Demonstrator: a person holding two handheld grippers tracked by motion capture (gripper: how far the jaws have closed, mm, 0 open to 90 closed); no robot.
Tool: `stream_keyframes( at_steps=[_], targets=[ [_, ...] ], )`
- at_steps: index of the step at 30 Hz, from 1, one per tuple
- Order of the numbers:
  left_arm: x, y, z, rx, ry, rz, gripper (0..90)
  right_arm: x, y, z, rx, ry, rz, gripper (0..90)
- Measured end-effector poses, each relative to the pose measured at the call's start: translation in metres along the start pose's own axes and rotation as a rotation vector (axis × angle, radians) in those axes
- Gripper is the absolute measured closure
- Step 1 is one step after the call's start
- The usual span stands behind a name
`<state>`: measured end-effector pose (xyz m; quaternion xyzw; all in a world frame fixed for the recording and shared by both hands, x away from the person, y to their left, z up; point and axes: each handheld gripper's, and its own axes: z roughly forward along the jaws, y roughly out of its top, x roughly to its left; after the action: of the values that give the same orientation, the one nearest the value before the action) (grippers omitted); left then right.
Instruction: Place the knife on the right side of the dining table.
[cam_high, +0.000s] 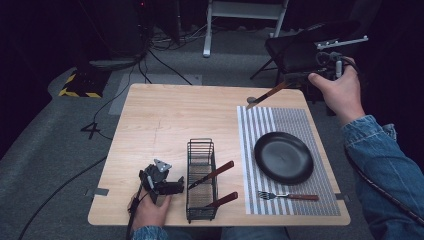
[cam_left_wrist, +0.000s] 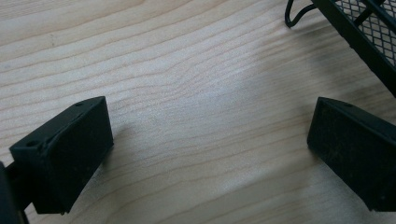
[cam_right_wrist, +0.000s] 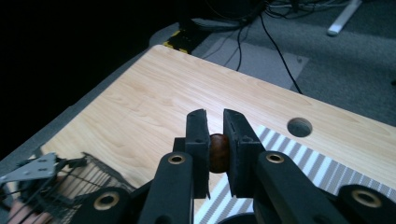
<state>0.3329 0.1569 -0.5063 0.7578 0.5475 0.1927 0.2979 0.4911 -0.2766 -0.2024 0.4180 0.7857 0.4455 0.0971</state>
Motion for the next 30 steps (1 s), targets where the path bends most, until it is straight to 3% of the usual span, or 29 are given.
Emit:
stream_keyframes(
  at_steps=[8, 11, 13, 22, 30],
  targets=[
    [0.000, 0.000, 0.000, -0.001, 0.001, -0.002, 0.2, -0.035, -0.011, 0.033, 0.048, -0.063, 0.038, 81.8],
    [0.000, 0.000, 0.000, -0.001, 0.001, -0.001, 0.2, -0.041, -0.014, 0.038, 0.055, -0.067, 0.045, 81.7],
    [0.000, 0.000, 0.000, -0.001, 0.000, -0.001, 0.1, -0.053, -0.022, 0.048, 0.068, -0.068, 0.066, 81.7],
    [0.000, 0.000, 0.000, -0.001, 0.001, -0.001, 0.1, -0.073, -0.042, 0.072, 0.108, -0.073, 0.114, 81.7],
    [0.000, 0.000, 0.000, -0.001, 0.001, -0.001, 0.1, -0.086, -0.059, 0.083, 0.116, -0.086, 0.157, 81.7]
  ],
)
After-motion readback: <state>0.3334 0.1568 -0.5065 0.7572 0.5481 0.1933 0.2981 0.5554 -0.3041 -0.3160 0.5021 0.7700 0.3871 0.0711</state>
